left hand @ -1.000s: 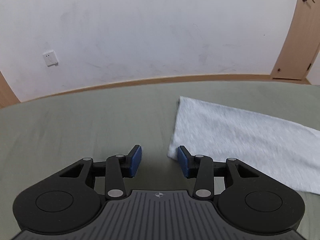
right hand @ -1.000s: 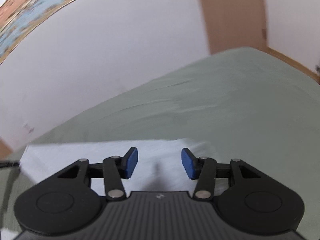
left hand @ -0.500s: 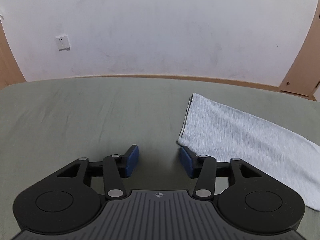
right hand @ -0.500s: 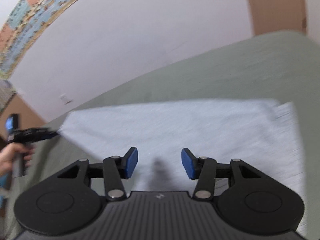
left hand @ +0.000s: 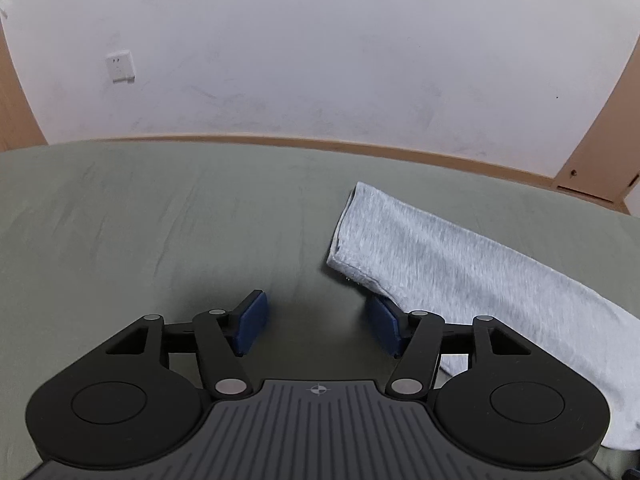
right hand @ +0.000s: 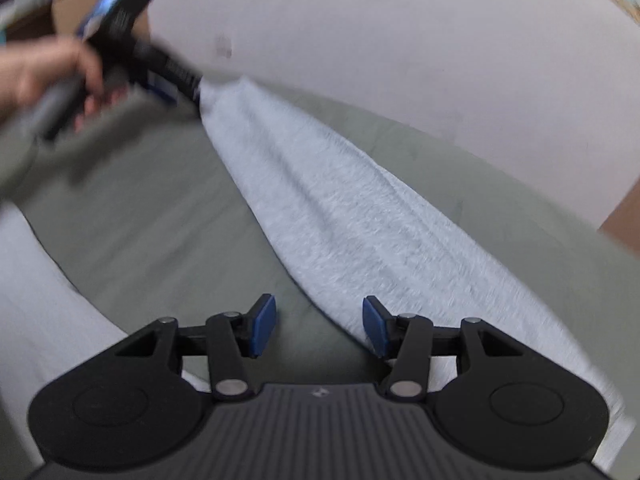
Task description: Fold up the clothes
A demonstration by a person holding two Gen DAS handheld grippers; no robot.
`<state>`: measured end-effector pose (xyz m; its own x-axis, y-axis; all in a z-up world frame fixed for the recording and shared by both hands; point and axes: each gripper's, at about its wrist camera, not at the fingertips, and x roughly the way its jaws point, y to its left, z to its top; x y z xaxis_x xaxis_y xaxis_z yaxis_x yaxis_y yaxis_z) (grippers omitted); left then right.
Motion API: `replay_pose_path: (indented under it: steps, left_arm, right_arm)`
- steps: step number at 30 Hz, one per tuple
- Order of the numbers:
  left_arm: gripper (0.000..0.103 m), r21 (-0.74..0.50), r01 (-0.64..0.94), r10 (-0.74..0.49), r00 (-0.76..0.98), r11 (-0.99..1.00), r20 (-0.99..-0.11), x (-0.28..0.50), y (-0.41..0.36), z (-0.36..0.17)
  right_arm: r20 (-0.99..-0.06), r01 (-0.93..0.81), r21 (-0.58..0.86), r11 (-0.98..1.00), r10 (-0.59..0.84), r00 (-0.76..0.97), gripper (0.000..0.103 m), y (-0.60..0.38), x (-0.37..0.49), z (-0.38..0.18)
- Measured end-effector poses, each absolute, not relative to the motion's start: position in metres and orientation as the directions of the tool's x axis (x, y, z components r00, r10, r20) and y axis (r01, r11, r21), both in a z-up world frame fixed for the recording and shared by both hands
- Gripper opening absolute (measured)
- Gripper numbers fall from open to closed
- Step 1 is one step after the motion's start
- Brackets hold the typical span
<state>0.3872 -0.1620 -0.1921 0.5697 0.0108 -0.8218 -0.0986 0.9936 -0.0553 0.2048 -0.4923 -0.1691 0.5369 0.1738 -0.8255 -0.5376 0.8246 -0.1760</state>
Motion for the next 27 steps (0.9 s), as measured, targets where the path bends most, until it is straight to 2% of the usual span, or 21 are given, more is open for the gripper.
replay_pose_path:
  steps: [1,2,3,4,6,12,14,15,17,18,19,23,27]
  left_arm:
    - [0.037,-0.044,-0.092,0.017,0.575,0.995,-0.818,0.388,-0.163,-0.192]
    - [0.028,-0.037,-0.088,0.021,0.581,0.995,-0.814,0.389,-0.163,-0.193]
    - [0.011,-0.04,-0.087,0.019,0.585,0.995,-0.81,0.39,-0.162,-0.192]
    - [0.001,-0.047,-0.09,0.015,0.588,0.995,-0.809,0.389,-0.16,-0.191]
    - [0.0,-0.059,-0.095,0.008,0.592,0.994,-0.806,0.387,-0.156,-0.187]
    - [0.0,0.008,-0.076,0.052,0.605,0.997,-0.794,0.371,-0.143,-0.181]
    - [0.0,-0.008,-0.083,0.043,0.595,0.997,-0.803,0.369,-0.139,-0.184]
    - [0.002,-0.061,-0.087,0.003,0.596,0.994,-0.803,0.366,-0.136,-0.185]
    - [0.012,-0.144,-0.098,-0.055,0.609,0.985,-0.791,0.364,-0.134,-0.183]
    - [0.031,-0.186,-0.102,-0.085,0.614,0.977,-0.784,0.365,-0.135,-0.182]
    - [0.044,-0.203,-0.106,-0.096,0.615,0.974,-0.783,0.365,-0.136,-0.182]
    - [0.045,-0.263,-0.131,-0.133,0.606,0.956,-0.784,0.374,-0.136,-0.185]
    - [0.041,-0.303,-0.14,-0.162,0.604,0.943,-0.78,0.384,-0.141,-0.19]
  right_arm:
    - [-0.834,-0.538,-0.197,0.82,0.149,0.532,0.036,-0.489,0.208,-0.173]
    - [-0.841,-0.538,-0.217,0.814,0.124,0.526,0.018,-0.486,0.21,-0.178]
    - [-0.842,-0.538,-0.218,0.814,0.121,0.525,0.013,-0.486,0.211,-0.178]
    - [-0.846,-0.532,-0.225,0.816,0.108,0.522,0.011,-0.486,0.213,-0.181]
    - [-0.843,-0.536,-0.222,0.814,0.116,0.525,0.007,-0.486,0.212,-0.18]
    - [-0.841,-0.569,-0.166,0.805,0.186,0.509,0.007,-0.501,0.197,-0.168]
    - [-0.847,-0.566,-0.164,0.808,0.179,0.501,0.007,-0.5,0.197,-0.175]
    - [-0.847,-0.565,-0.166,0.808,0.177,0.501,0.008,-0.498,0.198,-0.177]
    - [-0.842,-0.555,-0.17,0.814,0.173,0.511,0.009,-0.495,0.197,-0.178]
    - [-0.839,-0.547,-0.157,0.822,0.181,0.513,0.011,-0.496,0.196,-0.177]
    - [-0.839,-0.543,-0.149,0.826,0.185,0.511,0.011,-0.497,0.197,-0.178]
    - [-0.84,-0.529,-0.123,0.84,0.196,0.506,0.011,-0.499,0.201,-0.181]
    - [-0.84,-0.521,-0.11,0.846,0.201,0.504,0.011,-0.5,0.202,-0.183]
